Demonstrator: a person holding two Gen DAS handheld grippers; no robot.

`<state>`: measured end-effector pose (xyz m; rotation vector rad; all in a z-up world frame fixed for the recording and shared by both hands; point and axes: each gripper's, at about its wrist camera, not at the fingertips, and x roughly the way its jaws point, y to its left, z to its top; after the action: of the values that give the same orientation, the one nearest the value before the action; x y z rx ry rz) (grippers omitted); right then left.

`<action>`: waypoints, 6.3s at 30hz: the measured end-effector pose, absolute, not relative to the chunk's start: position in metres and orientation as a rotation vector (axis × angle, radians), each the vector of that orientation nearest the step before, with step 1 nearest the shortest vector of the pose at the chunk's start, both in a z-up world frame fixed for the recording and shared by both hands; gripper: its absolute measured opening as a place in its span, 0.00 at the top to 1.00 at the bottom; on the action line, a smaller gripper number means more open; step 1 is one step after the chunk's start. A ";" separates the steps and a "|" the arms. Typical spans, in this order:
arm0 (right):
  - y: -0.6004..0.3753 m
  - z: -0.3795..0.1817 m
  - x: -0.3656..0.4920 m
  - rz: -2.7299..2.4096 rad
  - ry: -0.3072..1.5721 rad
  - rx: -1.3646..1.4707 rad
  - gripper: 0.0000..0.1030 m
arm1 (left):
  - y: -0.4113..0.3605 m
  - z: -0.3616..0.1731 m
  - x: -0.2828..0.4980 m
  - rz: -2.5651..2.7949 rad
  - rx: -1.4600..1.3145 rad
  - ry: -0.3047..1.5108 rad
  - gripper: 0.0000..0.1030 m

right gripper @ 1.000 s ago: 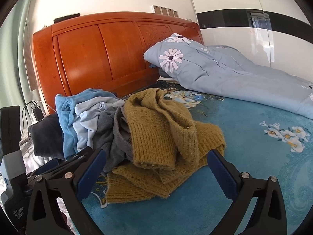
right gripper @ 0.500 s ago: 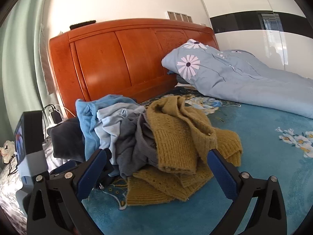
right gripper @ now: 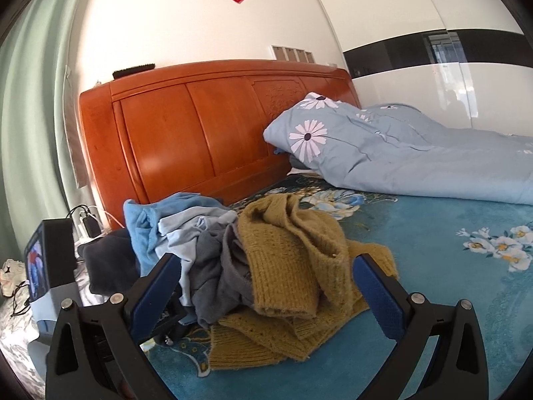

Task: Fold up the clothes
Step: 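Reach both grippers toward the mustard knit vest on the clothes pile, then grasp the mustard vest with the right gripper and lift it off the pile, then carry the vest with the right gripper and drop it onto open sheet, then grasp the vest shoulder with the left gripper while the right gripper grasps the other shoulder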

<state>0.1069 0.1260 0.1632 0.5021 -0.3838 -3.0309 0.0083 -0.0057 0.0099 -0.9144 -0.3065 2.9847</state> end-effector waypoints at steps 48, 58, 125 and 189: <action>0.215 0.153 0.005 -3.071 -0.457 1.112 0.91 | -0.043 0.012 -0.002 2.791 -0.868 -0.531 0.00; 0.275 0.252 0.049 -3.468 -0.050 1.021 0.92 | -0.012 0.022 0.010 2.722 -0.799 -0.367 0.00; 0.415 0.030 0.437 -3.267 -0.867 1.371 0.40 | 0.240 0.014 0.238 1.769 -1.004 0.239 0.00; 0.292 0.352 0.562 -3.331 -0.635 -0.167 0.91 | 0.109 0.317 0.272 1.814 -0.280 -0.170 0.90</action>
<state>0.5621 0.2924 0.3517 -0.1674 -0.6354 -3.3311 0.2715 0.1090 0.3169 -0.2803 -0.1698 1.8142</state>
